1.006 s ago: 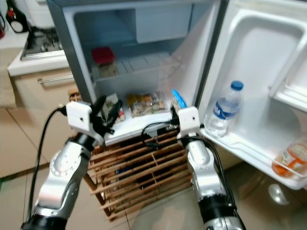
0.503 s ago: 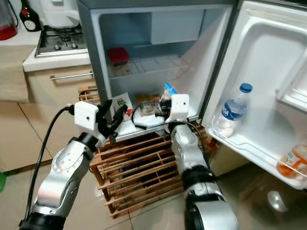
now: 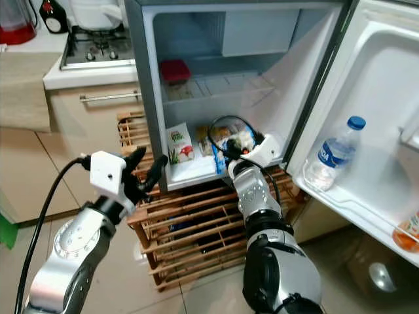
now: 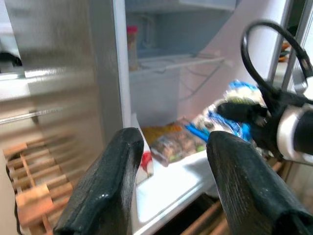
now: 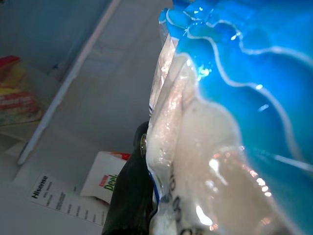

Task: Restocking fridge

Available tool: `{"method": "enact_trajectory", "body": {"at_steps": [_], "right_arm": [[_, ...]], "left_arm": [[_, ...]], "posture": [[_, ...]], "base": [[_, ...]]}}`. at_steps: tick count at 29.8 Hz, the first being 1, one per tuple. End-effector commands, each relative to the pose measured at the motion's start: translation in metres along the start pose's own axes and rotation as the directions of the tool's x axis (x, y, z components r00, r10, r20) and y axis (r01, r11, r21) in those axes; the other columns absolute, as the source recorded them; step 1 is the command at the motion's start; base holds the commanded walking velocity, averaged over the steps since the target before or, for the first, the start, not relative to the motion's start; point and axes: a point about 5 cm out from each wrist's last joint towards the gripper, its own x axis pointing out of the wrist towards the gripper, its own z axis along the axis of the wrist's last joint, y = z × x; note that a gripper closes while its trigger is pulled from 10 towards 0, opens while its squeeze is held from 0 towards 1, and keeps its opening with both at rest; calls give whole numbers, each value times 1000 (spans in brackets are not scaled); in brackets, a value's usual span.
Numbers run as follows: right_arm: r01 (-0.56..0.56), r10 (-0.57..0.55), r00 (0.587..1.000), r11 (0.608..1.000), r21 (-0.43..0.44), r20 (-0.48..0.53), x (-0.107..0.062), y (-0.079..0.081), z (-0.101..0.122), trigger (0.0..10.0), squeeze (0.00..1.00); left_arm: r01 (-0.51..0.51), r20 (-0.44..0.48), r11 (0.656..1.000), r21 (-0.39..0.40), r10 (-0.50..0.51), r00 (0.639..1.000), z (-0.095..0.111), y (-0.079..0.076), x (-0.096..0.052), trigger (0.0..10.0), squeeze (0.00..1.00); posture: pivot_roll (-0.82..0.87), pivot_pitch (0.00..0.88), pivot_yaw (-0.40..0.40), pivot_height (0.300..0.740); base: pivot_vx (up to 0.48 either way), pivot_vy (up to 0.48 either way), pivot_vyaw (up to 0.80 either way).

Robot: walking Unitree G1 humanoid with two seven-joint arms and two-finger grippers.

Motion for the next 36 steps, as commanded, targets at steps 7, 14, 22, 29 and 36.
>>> {"method": "enact_trajectory", "body": {"at_steps": [7, 14, 22, 29, 36], "right_arm": [[-50, 42, 998, 985, 163, 48, 4, 18, -3, 0, 0], [-123, 109, 990, 977, 175, 88, 9, 43, -6, 0, 0], [-211, 192, 973, 964, 162, 129, 13, 79, -7, 0, 0], [-264, 248, 959, 957, 119, 139, 15, 108, -5, 0, 0], [-233, 226, 957, 972, 19, 183, 19, 123, 15, 0, 0]], "left_arm": [[35, -20, 998, -52, -36, 999, 9, -27, -22, 10000, 0], [65, -55, 996, -55, -68, 996, 17, -36, -43, 10000, 0], [41, -111, 997, -62, -48, 993, 20, -37, -62, 10000, 0], [27, -139, 997, -70, -36, 990, 20, -38, -70, 10000, 0], [9, -166, 997, -74, -21, 986, 22, -38, -76, 10000, 0]], "posture": [[106, 198, -18, 736], [184, 263, 27, 736], [209, 290, 49, 736], [215, 304, 61, 736], [226, 302, 60, 736]], "base": [[0, 0, 0], [0, 0, 0], [0, 0, 0], [0, 0, 0], [0, 0, 0]]}}
